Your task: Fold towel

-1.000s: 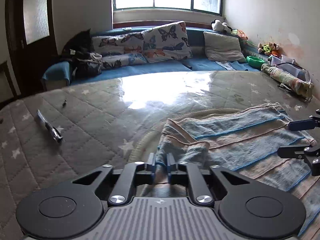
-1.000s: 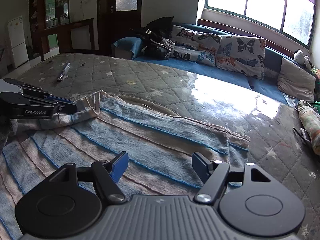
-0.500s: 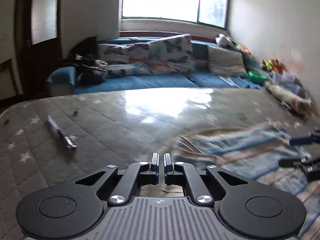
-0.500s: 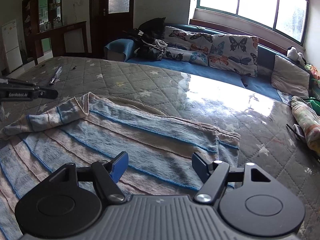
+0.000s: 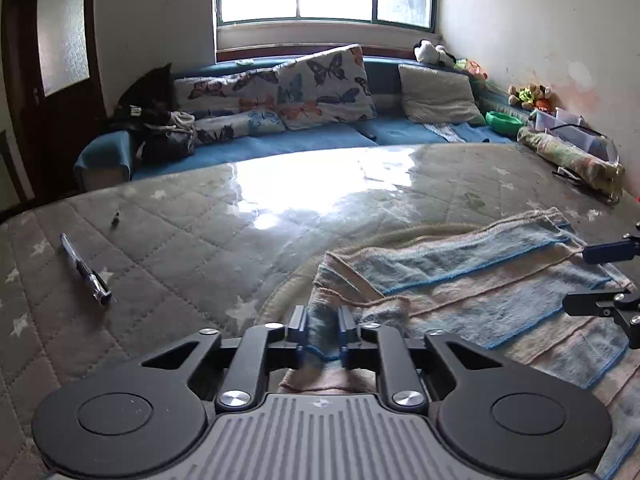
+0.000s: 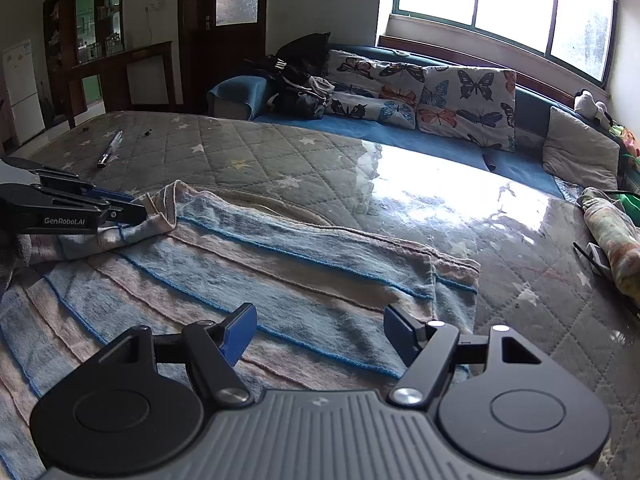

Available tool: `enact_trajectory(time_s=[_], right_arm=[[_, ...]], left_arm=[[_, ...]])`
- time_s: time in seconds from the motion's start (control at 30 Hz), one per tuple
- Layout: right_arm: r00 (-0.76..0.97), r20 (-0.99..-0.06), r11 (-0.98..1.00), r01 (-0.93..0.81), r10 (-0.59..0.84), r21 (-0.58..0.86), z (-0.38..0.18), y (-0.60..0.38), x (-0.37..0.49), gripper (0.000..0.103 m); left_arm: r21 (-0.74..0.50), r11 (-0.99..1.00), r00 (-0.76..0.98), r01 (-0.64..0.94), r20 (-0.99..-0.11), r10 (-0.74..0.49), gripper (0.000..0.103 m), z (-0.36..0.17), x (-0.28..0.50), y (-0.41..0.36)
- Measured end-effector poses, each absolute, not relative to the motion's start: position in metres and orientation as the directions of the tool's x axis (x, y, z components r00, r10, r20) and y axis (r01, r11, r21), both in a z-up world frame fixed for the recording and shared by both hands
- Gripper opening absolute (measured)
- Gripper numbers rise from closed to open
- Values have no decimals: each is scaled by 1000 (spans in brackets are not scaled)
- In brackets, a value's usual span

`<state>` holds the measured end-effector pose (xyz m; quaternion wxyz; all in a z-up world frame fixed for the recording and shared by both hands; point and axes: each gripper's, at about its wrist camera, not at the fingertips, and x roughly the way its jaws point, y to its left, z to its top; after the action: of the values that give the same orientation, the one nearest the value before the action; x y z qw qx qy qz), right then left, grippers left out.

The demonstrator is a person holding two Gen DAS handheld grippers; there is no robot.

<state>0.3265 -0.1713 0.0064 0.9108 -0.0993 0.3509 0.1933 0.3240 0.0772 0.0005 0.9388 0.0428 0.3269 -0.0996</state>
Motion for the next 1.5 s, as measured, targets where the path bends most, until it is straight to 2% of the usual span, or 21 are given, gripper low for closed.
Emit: enact_trajectory(time_s=[0.23, 0.37, 0.47, 0.53, 0.6, 0.63, 0.73, 0.77, 0.8, 0.9, 1.07, 1.23, 1.37, 1.5], right_arm=[[683, -675, 909, -414, 279, -44, 7, -175, 326, 72], [683, -673, 909, -414, 282, -39, 8, -176, 326, 72], [682, -675, 910, -414, 281, -39, 8, -175, 327, 72], [682, -676, 909, -415, 281, -40, 7, -174, 326, 72], [680, -677, 908, -418, 282, -41, 7, -173, 326, 72], [679, -678, 907, -419, 282, -42, 7, -173, 326, 72], [678, -679, 907, -420, 281, -44, 7, -173, 326, 72], [678, -679, 907, -419, 281, -43, 7, -173, 326, 72], [679, -680, 908, -417, 279, -43, 6, -174, 327, 72], [679, -680, 910, -412, 276, -42, 6, -175, 326, 72], [679, -681, 911, -411, 276, -41, 6, -175, 325, 72], [682, -679, 912, -408, 273, -43, 6, -177, 325, 72], [684, -680, 915, -400, 265, -45, 5, -179, 328, 72], [681, -686, 920, -390, 257, -41, 1, -181, 329, 72]], left_arm=[[94, 983, 827, 158, -556, -80, 2, 12, 314, 83], [7, 982, 797, 191, -584, -151, 3, 13, 319, 91], [-30, 976, 776, 213, -602, -188, 8, 11, 321, 90], [-21, 975, 770, 221, -610, -188, 20, 8, 322, 85], [-15, 976, 767, 219, -616, -182, 40, 6, 324, 83], [-12, 976, 765, 216, -619, -177, 40, 4, 325, 82], [-16, 973, 755, 232, -628, -190, 38, 1, 327, 82], [-16, 970, 750, 243, -630, -199, 29, 1, 327, 82], [-13, 968, 750, 250, -631, -202, 14, 0, 327, 82], [25, 970, 771, 243, -612, -178, 5, 3, 322, 82], [76, 979, 817, 188, -565, -113, 2, 13, 318, 89], [129, 989, 856, 73, -517, 4, 2, 24, 327, 108], [192, 981, 837, -9, -535, 113, 2, 16, 342, 126], [167, 984, 789, -60, -596, 149, 4, 1, 354, 148]])
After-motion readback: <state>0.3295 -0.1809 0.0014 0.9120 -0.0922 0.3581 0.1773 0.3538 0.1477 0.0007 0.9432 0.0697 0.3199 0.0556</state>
